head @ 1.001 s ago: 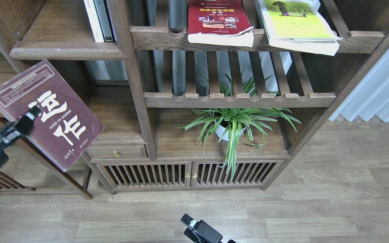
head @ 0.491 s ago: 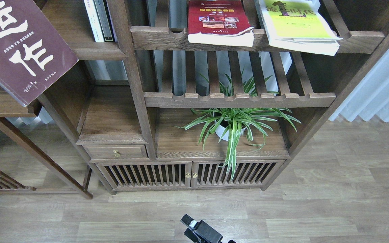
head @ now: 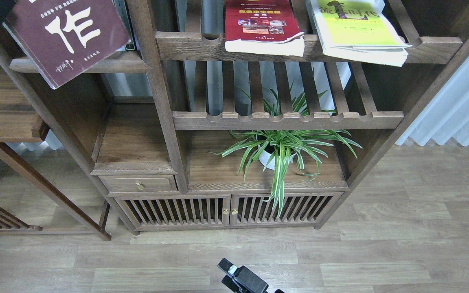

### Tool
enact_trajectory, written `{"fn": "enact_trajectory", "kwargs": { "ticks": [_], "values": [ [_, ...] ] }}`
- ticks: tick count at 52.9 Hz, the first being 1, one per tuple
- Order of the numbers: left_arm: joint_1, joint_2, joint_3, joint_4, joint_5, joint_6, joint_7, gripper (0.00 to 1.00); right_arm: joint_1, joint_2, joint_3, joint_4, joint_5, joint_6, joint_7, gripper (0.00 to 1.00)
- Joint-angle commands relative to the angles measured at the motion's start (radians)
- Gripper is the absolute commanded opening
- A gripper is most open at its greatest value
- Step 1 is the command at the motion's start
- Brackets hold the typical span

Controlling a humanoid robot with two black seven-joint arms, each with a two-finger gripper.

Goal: Organize books on shelf
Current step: 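Lift the maroon book with the left gripper up toward the top shelf, then insert the maroon book upright into the top shelf beside the white books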

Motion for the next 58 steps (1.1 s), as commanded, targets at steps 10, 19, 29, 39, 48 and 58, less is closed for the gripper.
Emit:
{"fn": "enact_trajectory", "kwargs": {
  "ticks": [10,19,29,39,48,58],
  "values": [
    [0.001,0.111,-0.039,0.029,-0.001,0.000,0.000,0.04,0.000,0.000,0.000,-0.003,0.000,0.000,0.000,0.99],
    [-0.020,0.104,-0.031,0.084,0.024,0.000,0.000,0.04,0.000,0.000,0.000,-0.003,0.000,0.000,0.000,0.99],
    [-0.074,0.041,-0.016,0.135,0.051,0.000,0.000,0.04,0.000,0.000,0.000,-0.003,0.000,0.000,0.000,0.99],
    [-0.136,-0.026,-0.002,0.165,0.105,0.000,0.000,0.05,0.000,0.000,0.003,-0.001,0.000,0.000,0.000,0.99],
    [-0.200,-0.088,0.022,0.181,0.133,0.000,0.000,0.04,0.000,0.000,0.005,-0.001,0.000,0.000,0.000,0.99],
    [-0.234,-0.129,0.030,0.185,0.171,0.000,0.000,0.04,0.000,0.000,0.006,-0.001,0.002,0.000,0.000,0.99]
  ]
}}
